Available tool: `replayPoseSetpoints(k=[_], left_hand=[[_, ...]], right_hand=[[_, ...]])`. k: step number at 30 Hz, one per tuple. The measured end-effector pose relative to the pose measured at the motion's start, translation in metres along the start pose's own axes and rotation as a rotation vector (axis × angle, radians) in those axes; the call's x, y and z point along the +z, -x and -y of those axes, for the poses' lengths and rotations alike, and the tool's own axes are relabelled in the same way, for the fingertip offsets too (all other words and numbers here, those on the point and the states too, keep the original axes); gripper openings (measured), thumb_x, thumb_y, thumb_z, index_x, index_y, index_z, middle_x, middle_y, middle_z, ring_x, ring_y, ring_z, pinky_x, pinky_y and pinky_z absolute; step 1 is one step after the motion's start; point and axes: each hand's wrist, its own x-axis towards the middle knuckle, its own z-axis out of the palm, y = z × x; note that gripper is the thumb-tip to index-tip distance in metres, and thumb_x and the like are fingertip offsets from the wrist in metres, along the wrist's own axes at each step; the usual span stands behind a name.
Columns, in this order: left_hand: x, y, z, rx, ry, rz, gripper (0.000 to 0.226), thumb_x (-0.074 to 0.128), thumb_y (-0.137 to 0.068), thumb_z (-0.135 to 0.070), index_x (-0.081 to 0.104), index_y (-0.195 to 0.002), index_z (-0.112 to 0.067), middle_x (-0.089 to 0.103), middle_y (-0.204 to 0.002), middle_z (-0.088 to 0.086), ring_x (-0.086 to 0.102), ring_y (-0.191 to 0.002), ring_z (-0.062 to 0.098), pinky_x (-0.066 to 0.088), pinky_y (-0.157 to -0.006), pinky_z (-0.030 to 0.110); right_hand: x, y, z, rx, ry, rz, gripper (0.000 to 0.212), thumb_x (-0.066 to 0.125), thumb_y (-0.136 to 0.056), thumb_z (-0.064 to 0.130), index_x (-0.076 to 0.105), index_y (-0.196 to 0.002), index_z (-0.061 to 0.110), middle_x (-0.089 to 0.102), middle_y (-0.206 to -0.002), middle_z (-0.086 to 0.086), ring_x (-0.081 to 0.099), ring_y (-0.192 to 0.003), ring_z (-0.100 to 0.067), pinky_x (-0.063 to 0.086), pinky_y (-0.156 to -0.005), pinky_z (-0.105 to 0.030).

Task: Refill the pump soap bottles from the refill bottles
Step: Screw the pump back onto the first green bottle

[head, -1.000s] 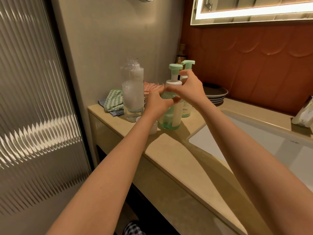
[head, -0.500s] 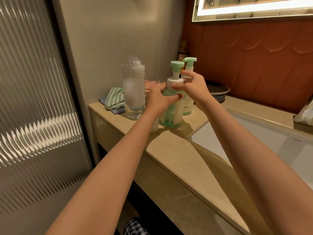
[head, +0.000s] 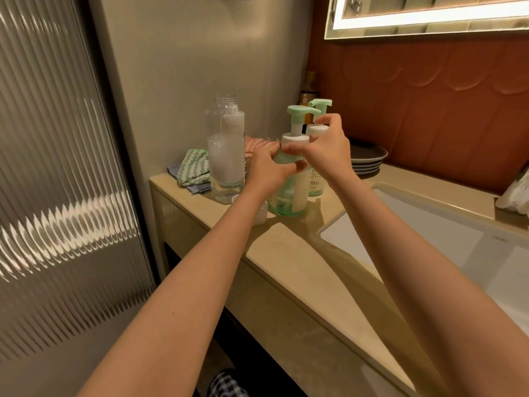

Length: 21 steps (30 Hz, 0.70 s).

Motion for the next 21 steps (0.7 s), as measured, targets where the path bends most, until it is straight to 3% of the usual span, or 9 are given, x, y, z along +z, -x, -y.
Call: replayPoseSetpoints(k=[1,3,5,10,13,15,18,21], left_hand=[[0.0,0.0,0.0,0.002,0.0,0.002,0.044,0.073,-0.078,-0.027,0.062,-0.119,-0.015,0.064,-0.112,0.007,0.055,-0.098,0.023,0.047,-0.077,0.027],[0.0,-0.002,0.002,0.024,0.008,0.015,0.045,0.073,-0.077,-0.027,0.061,-0.119,-0.016,0.061,-0.104,-0.004,0.052,-0.093,0.011,0.045,-0.066,0.014],[0.0,-0.003,0.002,0.027,0.002,0.022,0.047,0.073,-0.077,-0.028,0.059,-0.121,-0.017,0.058,-0.105,-0.007,0.048,-0.094,0.007,0.037,-0.065,0.007],[0.002,-0.003,0.002,0.024,-0.002,-0.003,0.051,0.073,-0.078,-0.026,0.056,-0.126,-0.016,0.059,-0.119,0.001,0.048,-0.101,0.009,0.04,-0.08,0.02],[0.004,-0.003,0.002,0.019,-0.019,-0.011,0.052,0.071,-0.079,-0.025,0.054,-0.128,-0.016,0.057,-0.122,0.001,0.049,-0.105,0.01,0.039,-0.079,0.019],[0.003,-0.003,0.002,0.013,-0.053,-0.009,0.059,0.072,-0.078,-0.028,0.051,-0.132,-0.015,0.055,-0.127,0.003,0.049,-0.116,0.017,0.042,-0.089,0.027],[0.002,-0.005,0.001,-0.008,-0.109,0.035,0.081,0.073,-0.077,-0.034,0.034,-0.144,-0.013,0.041,-0.144,0.006,0.038,-0.132,0.023,0.036,-0.104,0.037],[0.006,-0.007,0.001,-0.086,-0.18,0.124,0.107,0.075,-0.07,-0.048,0.012,-0.149,-0.015,0.022,-0.154,0.006,0.022,-0.141,0.024,0.026,-0.11,0.041]], right_hand=[[-0.001,-0.001,-0.001,-0.005,-0.01,0.026,0.081,0.082,-0.065,0.029,0.035,-0.129,0.016,0.053,-0.102,0.004,0.056,-0.097,-0.014,0.048,-0.083,-0.028],[-0.004,-0.002,-0.004,0.038,-0.105,0.129,0.089,0.082,-0.066,0.026,0.03,-0.137,0.016,0.052,-0.107,0.003,0.057,-0.103,-0.015,0.048,-0.09,-0.032],[-0.004,-0.003,-0.007,0.071,-0.149,0.161,0.088,0.082,-0.067,0.025,0.032,-0.138,0.015,0.055,-0.115,0.0,0.057,-0.108,-0.017,0.048,-0.093,-0.036],[0.001,0.0,0.001,0.008,0.057,-0.006,0.072,0.081,-0.064,0.038,0.049,-0.124,0.015,0.058,-0.12,-0.003,0.057,-0.106,-0.017,0.05,-0.086,-0.032],[0.006,0.005,0.003,0.011,0.109,-0.095,0.067,0.079,-0.064,0.043,0.05,-0.118,0.017,0.059,-0.113,-0.001,0.057,-0.103,-0.017,0.051,-0.085,-0.034],[0.006,0.009,0.002,0.004,0.107,-0.096,0.067,0.078,-0.066,0.043,0.047,-0.119,0.017,0.056,-0.106,0.003,0.056,-0.099,-0.015,0.051,-0.082,-0.032],[-0.003,0.01,-0.005,0.086,-0.157,0.132,0.066,0.073,-0.076,0.037,0.039,-0.129,0.015,0.052,-0.112,0.002,0.052,-0.102,-0.013,0.047,-0.08,-0.025],[-0.013,0.01,-0.014,0.276,-0.346,0.364,0.039,0.051,-0.092,0.04,0.046,-0.126,0.022,0.05,-0.129,-0.001,0.05,-0.113,-0.019,0.041,-0.089,-0.038]])
